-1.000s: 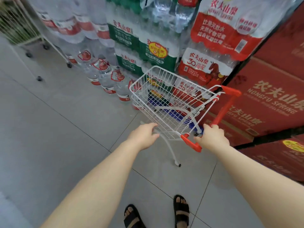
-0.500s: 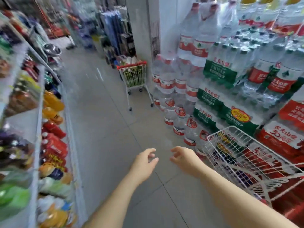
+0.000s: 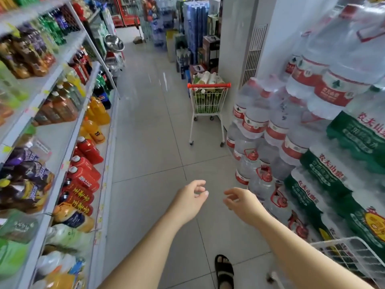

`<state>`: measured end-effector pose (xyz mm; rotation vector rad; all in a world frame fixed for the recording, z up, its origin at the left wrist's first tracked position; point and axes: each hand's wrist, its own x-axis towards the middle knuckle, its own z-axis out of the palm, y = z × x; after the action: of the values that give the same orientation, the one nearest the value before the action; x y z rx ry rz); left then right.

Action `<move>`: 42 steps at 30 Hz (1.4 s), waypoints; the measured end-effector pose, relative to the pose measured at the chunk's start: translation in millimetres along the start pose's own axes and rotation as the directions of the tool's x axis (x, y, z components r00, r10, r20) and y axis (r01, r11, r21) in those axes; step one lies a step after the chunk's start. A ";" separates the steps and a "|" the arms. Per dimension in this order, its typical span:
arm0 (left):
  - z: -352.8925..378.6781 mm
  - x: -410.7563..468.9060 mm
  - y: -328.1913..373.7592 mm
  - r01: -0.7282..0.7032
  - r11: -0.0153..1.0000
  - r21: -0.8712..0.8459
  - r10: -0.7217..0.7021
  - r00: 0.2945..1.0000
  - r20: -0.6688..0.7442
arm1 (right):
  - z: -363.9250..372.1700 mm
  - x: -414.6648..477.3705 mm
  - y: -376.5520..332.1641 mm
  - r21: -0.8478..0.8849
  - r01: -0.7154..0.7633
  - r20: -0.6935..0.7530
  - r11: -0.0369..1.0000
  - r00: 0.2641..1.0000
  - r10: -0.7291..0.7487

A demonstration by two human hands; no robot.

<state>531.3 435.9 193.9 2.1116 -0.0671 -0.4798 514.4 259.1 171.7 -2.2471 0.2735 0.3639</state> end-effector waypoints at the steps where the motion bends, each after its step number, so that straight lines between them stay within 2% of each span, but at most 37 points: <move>1: -1.9 23.0 14.6 0.003 1.000 -0.005 -0.003 1.000 0.005 | -17.7 23.5 -5.1 -0.007 0.002 -0.013 1.000 1.000 -0.002; 6: -20.6 125.4 55.9 0.003 1.000 -0.017 -0.004 0.999 -0.050 | -82.8 135.7 -33.8 0.018 0.034 -0.056 0.999 0.998 -0.033; 12: -47.9 184.5 16.3 0.199 0.980 0.000 -0.199 0.978 -0.057 | -71.4 217.5 -41.4 -0.018 0.033 0.133 0.999 0.991 -0.031; 15: -64.7 230.8 4.3 0.241 0.971 0.003 -0.240 0.968 -0.066 | -65.8 263.4 -42.7 -0.037 0.005 0.189 0.999 0.982 0.002; 20: -100.4 344.3 25.4 0.192 0.981 -0.010 -0.193 0.980 -0.056 | -84.8 365.0 -75.8 -0.059 0.011 0.162 0.998 0.987 -0.002; 26: -143.1 483.2 89.6 0.054 0.998 0.028 -0.053 0.998 -0.015 | -134.0 475.3 -117.8 -0.001 -0.004 -0.001 1.000 1.000 0.004; 30: -151.6 553.5 110.4 0.019 0.999 0.035 -0.020 1.000 0.022 | -143.3 524.5 -101.5 0.006 -0.103 0.043 0.995 0.994 0.103; 35: -154.7 637.8 102.2 0.098 0.994 0.046 -0.100 0.993 0.055 | -154.5 615.9 -86.5 -0.110 -0.153 0.163 0.982 0.972 0.170; 42: -168.8 734.9 89.5 0.259 0.965 0.029 -0.260 0.966 0.003 | -219.3 794.3 -154.0 -0.157 -0.028 0.150 0.987 0.987 0.052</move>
<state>1282.3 350.8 120.1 2.1575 0.2029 -0.6441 1342.0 129.4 139.6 -2.3527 0.2150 0.5953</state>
